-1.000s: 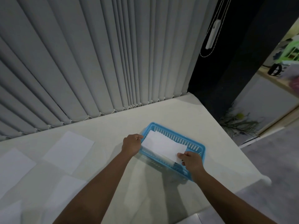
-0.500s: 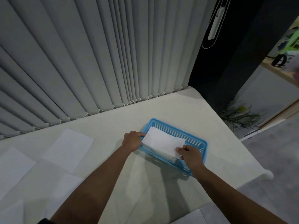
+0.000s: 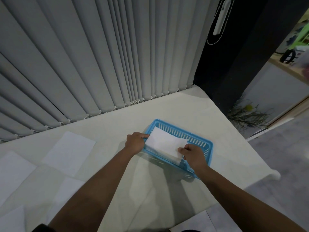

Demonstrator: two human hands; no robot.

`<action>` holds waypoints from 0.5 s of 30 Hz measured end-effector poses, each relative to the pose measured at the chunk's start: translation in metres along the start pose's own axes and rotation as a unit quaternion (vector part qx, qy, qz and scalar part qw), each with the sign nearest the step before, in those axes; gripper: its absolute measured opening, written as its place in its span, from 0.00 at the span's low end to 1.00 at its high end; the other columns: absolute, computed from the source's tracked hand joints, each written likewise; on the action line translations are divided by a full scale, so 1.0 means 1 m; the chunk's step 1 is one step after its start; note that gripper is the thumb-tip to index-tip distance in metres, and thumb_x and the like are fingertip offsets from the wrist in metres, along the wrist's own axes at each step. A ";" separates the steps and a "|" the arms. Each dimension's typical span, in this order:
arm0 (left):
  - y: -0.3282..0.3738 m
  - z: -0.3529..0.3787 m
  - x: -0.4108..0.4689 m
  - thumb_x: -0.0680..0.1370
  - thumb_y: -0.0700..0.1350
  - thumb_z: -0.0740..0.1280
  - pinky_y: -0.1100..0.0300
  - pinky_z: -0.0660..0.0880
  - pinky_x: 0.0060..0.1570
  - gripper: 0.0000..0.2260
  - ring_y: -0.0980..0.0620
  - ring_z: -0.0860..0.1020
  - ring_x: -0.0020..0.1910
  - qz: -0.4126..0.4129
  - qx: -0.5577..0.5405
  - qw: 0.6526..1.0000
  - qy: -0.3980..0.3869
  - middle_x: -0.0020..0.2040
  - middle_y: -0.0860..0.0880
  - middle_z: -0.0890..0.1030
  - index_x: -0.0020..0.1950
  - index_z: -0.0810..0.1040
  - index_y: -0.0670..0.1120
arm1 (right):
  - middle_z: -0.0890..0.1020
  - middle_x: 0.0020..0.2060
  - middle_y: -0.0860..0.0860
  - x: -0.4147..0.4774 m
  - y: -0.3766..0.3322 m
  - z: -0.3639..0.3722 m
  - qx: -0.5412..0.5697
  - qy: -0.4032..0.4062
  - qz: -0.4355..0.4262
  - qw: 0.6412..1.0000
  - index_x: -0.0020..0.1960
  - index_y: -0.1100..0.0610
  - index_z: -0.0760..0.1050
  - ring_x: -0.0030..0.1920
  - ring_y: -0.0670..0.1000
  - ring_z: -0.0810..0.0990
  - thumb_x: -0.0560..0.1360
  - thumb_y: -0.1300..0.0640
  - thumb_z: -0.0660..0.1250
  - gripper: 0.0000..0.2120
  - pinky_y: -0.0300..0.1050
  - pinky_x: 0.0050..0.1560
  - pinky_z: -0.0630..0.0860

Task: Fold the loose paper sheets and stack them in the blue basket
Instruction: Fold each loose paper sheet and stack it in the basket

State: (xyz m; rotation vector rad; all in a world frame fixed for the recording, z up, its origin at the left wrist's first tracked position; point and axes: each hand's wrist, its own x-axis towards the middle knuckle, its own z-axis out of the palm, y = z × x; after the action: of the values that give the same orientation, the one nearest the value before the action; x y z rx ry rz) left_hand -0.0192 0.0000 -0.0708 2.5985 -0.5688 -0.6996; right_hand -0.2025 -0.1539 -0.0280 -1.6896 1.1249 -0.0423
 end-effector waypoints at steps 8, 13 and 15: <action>0.000 0.002 -0.001 0.78 0.37 0.48 0.51 0.71 0.62 0.25 0.43 0.73 0.60 -0.002 -0.007 1.000 -0.002 0.60 0.48 0.76 0.63 0.77 0.58 | 0.76 0.29 0.53 -0.003 0.003 -0.004 0.007 -0.005 0.010 1.000 0.33 0.59 0.73 0.33 0.52 0.75 0.74 0.57 0.70 0.13 0.43 0.34 0.68; 0.000 0.002 -0.001 0.79 0.39 0.48 0.51 0.71 0.60 0.24 0.43 0.73 0.59 0.000 -0.008 1.000 -0.004 0.59 0.48 0.77 0.63 0.77 0.59 | 0.76 0.29 0.54 -0.003 0.004 -0.001 0.024 0.004 0.020 1.000 0.34 0.60 0.73 0.31 0.51 0.74 0.74 0.57 0.70 0.13 0.42 0.33 0.67; 0.001 0.001 -0.001 0.79 0.39 0.48 0.52 0.71 0.59 0.24 0.43 0.73 0.58 0.001 -0.006 1.000 -0.003 0.58 0.48 0.77 0.63 0.77 0.59 | 0.75 0.27 0.53 -0.002 0.004 0.001 0.034 0.008 0.023 0.999 0.33 0.59 0.72 0.30 0.50 0.74 0.74 0.57 0.70 0.14 0.41 0.32 0.67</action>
State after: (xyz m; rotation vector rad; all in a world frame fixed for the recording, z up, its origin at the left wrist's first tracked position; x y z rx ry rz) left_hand -0.0210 -0.0006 -0.0710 2.5851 -0.5678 -0.7071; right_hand -0.2056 -0.1518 -0.0305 -1.6051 1.1606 -0.0644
